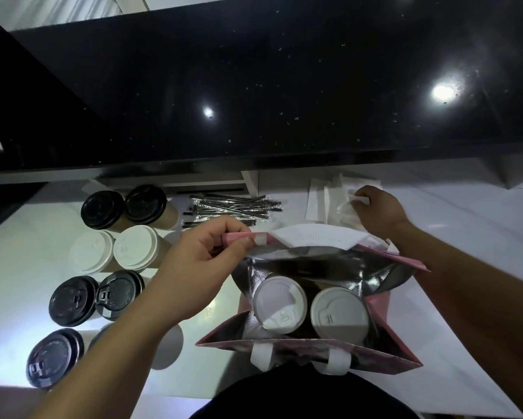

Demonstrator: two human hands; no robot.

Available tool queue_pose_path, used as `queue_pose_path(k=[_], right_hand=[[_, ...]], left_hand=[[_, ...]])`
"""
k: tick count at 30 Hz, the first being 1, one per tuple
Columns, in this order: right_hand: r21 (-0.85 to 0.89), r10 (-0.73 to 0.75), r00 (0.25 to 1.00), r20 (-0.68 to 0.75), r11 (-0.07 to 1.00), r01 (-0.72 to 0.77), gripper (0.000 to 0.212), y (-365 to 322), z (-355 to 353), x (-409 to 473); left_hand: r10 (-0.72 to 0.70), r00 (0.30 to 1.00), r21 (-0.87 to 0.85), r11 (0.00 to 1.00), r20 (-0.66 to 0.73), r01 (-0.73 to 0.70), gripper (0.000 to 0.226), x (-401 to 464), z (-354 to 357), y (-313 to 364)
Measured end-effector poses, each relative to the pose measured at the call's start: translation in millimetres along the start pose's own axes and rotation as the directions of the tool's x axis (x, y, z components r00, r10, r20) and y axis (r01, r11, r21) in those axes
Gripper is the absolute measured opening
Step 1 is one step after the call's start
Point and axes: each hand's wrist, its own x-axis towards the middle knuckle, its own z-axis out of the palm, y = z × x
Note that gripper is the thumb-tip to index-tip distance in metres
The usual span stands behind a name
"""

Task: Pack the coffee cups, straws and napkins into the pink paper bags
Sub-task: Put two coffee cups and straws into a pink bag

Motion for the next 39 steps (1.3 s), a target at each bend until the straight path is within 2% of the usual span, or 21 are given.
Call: queue_pose_path(k=[3,7,12,17,21,24,27,30,32,34,37,39], right_hand=[[0.153,0.063,0.998,0.004,0.986,-0.063,0.023,7,-4,-3],[0.317,0.102,0.994,-0.034,0.944,-0.086,0.015,13,-10,-10],[0.378,0.099,0.977,-0.191,0.925,-0.020,0.017,15,-33,-31],[0.444,0.066,0.955,-0.290,0.893,0.073,0.016,10,-70,-88],[0.417,0.023,0.916,-0.401,0.895,0.160,0.016,-6,-99,-145],[0.370,-0.112,0.884,-0.453,0.879,0.301,0.019,-32,-132,-188],[0.240,-0.374,0.861,-0.344,0.852,0.466,0.013,-69,-161,-228],[0.077,-0.517,0.853,-0.075,0.850,0.521,0.015,-106,-165,-254],[-0.085,-0.502,0.860,0.097,0.856,0.509,0.017,-126,-149,-259],[-0.278,-0.477,0.846,0.239,0.801,0.530,0.013,-139,-124,-254],[-0.465,-0.458,0.828,0.323,0.685,0.561,0.018,-143,-85,-238],[-0.506,-0.389,0.845,0.367,0.679,0.532,0.032,-145,-70,-229]], left_hand=[[-0.003,1.000,-0.010,1.000,-0.005,0.003,0.024,1,-1,-4],[0.001,1.000,0.006,1.000,-0.018,-0.001,0.027,4,-2,-13],[0.017,0.999,-0.010,1.000,-0.041,-0.018,0.048,5,-2,-19],[0.038,0.997,-0.031,0.999,-0.067,-0.041,0.053,4,2,-18],[0.051,0.994,-0.001,0.999,-0.096,-0.051,0.032,2,6,-12],[0.040,0.992,-0.006,0.999,-0.116,-0.041,0.019,-1,8,-8],[0.044,0.990,0.022,0.999,-0.134,-0.041,0.014,-3,10,-6],[0.069,0.986,0.020,0.998,-0.153,-0.066,0.014,-4,12,-2],[0.073,0.985,0.045,0.997,-0.159,-0.066,0.013,-4,12,-1],[0.083,0.984,0.079,0.994,-0.160,-0.072,0.014,-4,11,-2],[0.097,0.980,0.092,0.992,-0.172,-0.082,0.014,-3,10,-2],[0.099,0.981,0.089,0.992,-0.168,-0.086,0.015,-4,10,-2]])
